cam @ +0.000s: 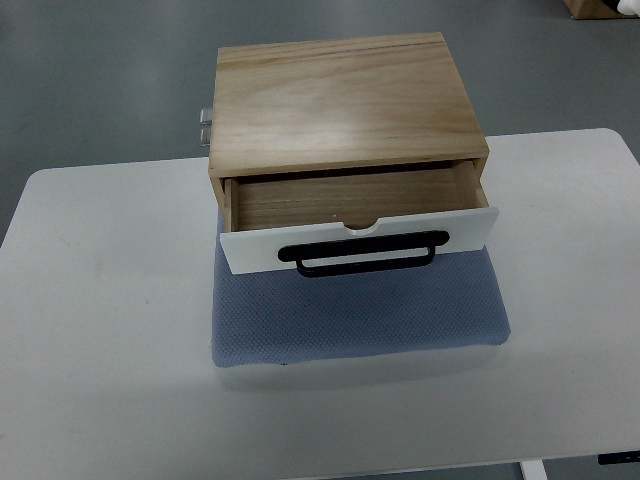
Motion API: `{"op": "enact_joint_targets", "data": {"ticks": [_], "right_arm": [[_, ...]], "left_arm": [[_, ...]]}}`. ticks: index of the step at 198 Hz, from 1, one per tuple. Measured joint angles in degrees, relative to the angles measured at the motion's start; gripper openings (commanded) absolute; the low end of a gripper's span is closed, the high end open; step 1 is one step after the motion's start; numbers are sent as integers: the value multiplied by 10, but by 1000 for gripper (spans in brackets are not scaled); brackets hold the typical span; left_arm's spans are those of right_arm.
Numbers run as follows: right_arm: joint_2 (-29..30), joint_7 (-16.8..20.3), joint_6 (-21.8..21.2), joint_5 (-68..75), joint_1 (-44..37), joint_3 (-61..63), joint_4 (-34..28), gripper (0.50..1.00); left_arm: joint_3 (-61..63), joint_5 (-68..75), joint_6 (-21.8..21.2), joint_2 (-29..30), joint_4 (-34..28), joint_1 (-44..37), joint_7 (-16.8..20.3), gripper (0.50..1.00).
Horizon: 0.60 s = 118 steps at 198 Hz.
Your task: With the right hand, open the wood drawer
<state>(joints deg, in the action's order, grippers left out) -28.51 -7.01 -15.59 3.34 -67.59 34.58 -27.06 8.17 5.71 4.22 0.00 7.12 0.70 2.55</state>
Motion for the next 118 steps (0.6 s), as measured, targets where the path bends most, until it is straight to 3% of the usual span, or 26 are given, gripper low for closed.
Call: {"op": "enact_joint_targets", "data": {"ticks": [118], "right_arm": [[65,-12,-2,1,75,-7,30,946]], "left_arm": [[0,0,0,0,0,0,0,1000]]}}
